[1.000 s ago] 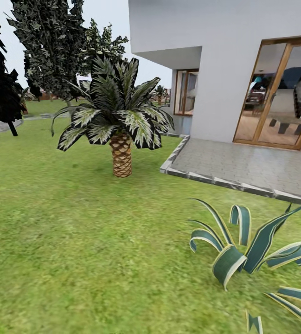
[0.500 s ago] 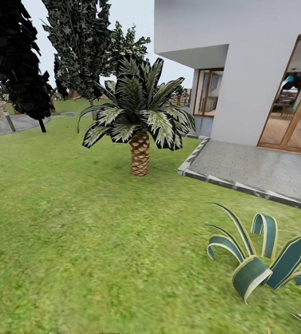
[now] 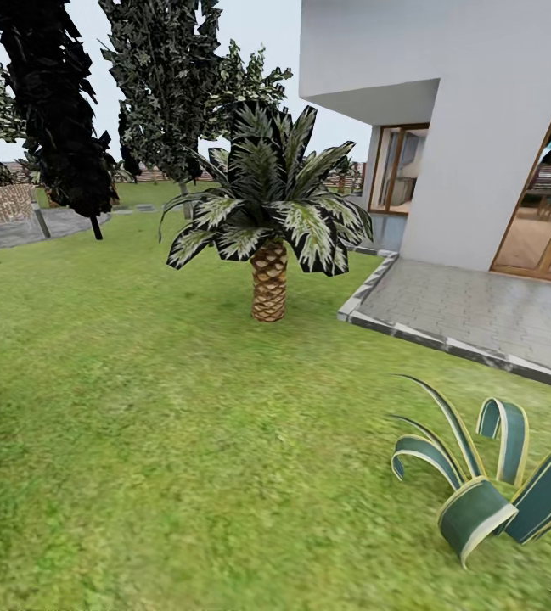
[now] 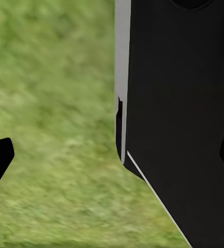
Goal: Take the three Easter eggs out of the wicker basket on the lawn in the garden, then place them on the lawn next to a single tree (choose any tree) so that all three eggs are next to the same tree and none are left in the basket.
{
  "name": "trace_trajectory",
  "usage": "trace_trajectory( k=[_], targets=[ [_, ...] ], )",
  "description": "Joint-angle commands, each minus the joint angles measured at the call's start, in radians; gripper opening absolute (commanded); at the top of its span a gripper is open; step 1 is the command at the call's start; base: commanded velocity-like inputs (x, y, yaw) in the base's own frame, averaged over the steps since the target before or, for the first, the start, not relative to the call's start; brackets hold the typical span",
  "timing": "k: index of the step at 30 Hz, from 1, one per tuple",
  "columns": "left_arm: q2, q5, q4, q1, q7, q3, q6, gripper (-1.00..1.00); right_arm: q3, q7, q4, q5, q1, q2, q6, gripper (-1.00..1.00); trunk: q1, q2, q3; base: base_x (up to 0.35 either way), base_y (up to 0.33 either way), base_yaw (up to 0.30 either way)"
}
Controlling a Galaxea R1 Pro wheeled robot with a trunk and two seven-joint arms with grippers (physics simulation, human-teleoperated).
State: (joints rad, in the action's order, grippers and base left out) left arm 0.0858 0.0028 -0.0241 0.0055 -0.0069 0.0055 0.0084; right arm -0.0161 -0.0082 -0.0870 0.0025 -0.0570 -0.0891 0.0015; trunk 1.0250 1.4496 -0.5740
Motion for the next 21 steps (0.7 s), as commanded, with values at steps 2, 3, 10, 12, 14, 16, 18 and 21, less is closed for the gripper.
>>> trace_trajectory(
  k=[2, 3, 10, 12, 14, 16, 18, 21],
  targets=[
    [0.006, 0.001, -0.002, 0.001, -0.005, 0.001, 0.0, 1.0, -0.002, 0.001, -0.002, 0.0, -0.001, -0.006, 0.002, 1.0, 0.0, 0.0, -0.001, 0.0, 0.0, 0.001],
    [0.012, 0.002, -0.002, 0.001, -0.005, 0.001, 0.0, 1.0, -0.002, 0.002, -0.002, 0.001, -0.001, -0.012, 0.003, 1.0, 0.0, 0.0, -0.001, 0.0, 0.0, 0.0],
    [0.009, 0.004, -0.002, 0.001, -0.003, 0.003, 0.001, 1.0, -0.002, -0.002, -0.001, 0.003, -0.001, -0.016, -0.002, 1.0, 0.0, 0.0, -0.001, 0.0, 0.0, 0.0],
    [0.008, 0.004, -0.002, 0.001, -0.003, 0.003, 0.001, 1.0, 0.0, -0.002, -0.001, 0.0, -0.001, -0.016, -0.004, 1.0, 0.0, 0.0, -0.001, 0.0, 0.0, 0.0],
    [0.008, 0.003, -0.002, 0.001, -0.004, 0.002, 0.0, 1.0, 0.001, -0.002, 0.001, -0.003, -0.001, -0.015, -0.006, 1.0, 0.0, 0.0, -0.001, 0.0, 0.0, 0.0],
    [0.008, 0.004, -0.002, 0.001, -0.004, 0.002, -0.001, 1.0, 0.005, 0.0, 0.003, -0.006, -0.001, -0.013, -0.007, 1.0, 0.0, 0.0, -0.001, 0.0, 0.0, 0.0],
    [0.008, 0.004, -0.002, 0.001, -0.004, 0.002, -0.001, 1.0, 0.007, -0.001, 0.004, -0.007, -0.001, -0.013, -0.008, 1.0, 0.0, 0.0, 0.0, 0.0, 0.0, 0.0],
    [0.008, 0.003, -0.002, 0.001, -0.004, 0.002, 0.0, 1.0, 0.007, 0.0, 0.006, -0.007, -0.001, -0.012, -0.008, 1.0, 0.0, 0.0, 0.003, 0.0, 0.0, 0.0]
  ],
)
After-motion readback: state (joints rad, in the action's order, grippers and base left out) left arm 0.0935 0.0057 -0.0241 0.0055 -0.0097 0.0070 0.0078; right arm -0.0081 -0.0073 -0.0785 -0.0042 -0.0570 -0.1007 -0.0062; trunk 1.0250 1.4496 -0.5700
